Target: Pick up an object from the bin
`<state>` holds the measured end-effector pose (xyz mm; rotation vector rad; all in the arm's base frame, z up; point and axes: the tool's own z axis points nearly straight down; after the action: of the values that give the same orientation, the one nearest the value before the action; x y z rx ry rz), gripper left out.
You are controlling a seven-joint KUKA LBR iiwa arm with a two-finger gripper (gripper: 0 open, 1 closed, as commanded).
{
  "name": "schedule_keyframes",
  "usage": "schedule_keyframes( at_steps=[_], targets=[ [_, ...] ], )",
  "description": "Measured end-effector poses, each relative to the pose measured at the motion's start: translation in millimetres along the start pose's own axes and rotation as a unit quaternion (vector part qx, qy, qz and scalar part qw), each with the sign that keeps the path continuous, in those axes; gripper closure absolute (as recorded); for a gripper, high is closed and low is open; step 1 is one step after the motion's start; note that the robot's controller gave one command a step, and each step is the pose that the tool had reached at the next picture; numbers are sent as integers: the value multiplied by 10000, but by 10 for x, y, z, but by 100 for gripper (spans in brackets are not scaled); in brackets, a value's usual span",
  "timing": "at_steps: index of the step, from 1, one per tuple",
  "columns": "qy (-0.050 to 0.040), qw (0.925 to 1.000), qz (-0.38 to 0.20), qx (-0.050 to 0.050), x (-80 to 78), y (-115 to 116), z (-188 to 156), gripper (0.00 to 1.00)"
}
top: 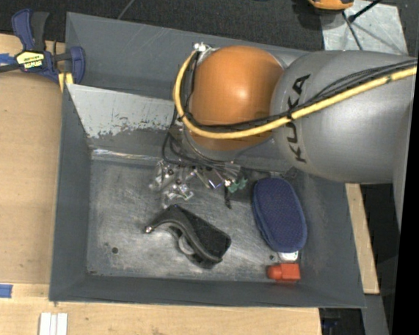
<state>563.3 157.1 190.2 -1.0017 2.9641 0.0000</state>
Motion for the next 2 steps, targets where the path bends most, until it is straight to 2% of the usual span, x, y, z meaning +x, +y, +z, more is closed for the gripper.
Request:
schedule_keyframes(
  at_steps=[1,2],
  targets=[
    [43,10000,10,-17,22,2,52,0],
    [63,9978,-659,-39,443,-60,878,0]
  ],
)
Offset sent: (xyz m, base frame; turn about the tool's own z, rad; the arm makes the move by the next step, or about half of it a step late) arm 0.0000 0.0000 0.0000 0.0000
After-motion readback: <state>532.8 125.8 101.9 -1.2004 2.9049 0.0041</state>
